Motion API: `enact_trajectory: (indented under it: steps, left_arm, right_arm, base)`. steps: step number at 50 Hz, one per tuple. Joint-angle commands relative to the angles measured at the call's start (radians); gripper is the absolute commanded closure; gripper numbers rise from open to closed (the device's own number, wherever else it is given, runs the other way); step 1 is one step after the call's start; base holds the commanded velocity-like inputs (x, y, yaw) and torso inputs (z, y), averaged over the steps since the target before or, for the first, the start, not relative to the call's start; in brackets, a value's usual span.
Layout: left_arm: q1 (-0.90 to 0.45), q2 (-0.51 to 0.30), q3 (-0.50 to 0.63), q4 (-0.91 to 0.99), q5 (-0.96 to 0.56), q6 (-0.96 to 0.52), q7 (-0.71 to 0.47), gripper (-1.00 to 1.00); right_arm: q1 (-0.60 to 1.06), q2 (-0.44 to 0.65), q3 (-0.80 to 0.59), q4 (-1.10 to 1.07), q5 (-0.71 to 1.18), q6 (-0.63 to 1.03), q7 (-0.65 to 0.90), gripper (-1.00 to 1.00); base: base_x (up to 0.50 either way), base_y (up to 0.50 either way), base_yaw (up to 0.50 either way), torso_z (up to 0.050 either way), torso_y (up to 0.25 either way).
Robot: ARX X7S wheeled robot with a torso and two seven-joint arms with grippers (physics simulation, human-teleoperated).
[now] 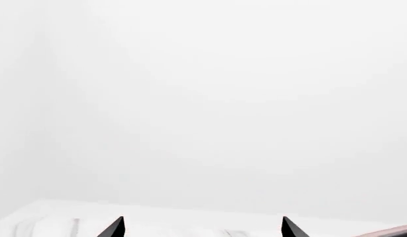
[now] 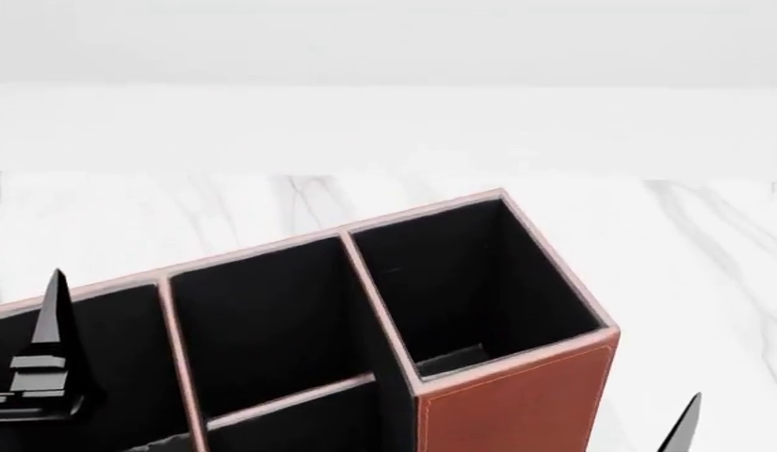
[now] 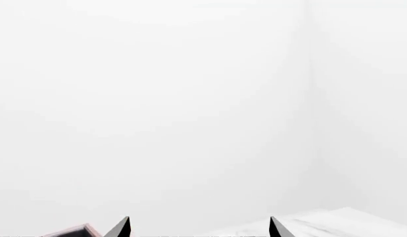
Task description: Pick up the book and place it in the front compartment of the caddy.
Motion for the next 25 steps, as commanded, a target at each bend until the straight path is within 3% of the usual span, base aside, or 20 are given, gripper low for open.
enact_trajectory:
  steps: [1,10,13,16,25]
  left_arm:
    - [-0.002,-0.025,0.006,0.013,-0.059,0.015,0.054,-1.00]
    - [-0.103,-0.143,-0.010,0.215,-0.353,-0.219,0.141,-1.00]
    - [-0.205,-0.241,0.062,0.275,-0.400,-0.348,0.187,-1.00]
    - [-0.287,-0.286,0.106,0.313,-0.453,-0.452,0.196,-1.00]
    - [-0.410,-0.292,0.100,0.291,-0.547,-0.558,0.166,-1.00]
  right_arm:
    - [0.010,0.007,-0.015,0.002,-0.014,0.018,0.014,-1.00]
    - [0.000,0.017,-0.018,0.000,-0.015,0.018,0.016,-1.00]
    - [-0.011,0.018,-0.018,-0.003,-0.015,0.007,0.016,-1.00]
    - [-0.028,0.018,-0.013,-0.011,-0.014,-0.008,0.019,-1.00]
    - [-0.074,0.014,0.004,-0.011,0.003,-0.072,0.024,-1.00]
  base:
    - [0.00,0.00,0.00,0.000,0.000]
    - [0.00,0.00,0.00,0.000,0.001]
    - [0.00,0.00,0.00,0.000,0.000]
    - [0.00,0.00,0.00,0.000,0.000]
    - [0.00,0.00,0.00,0.000,0.000]
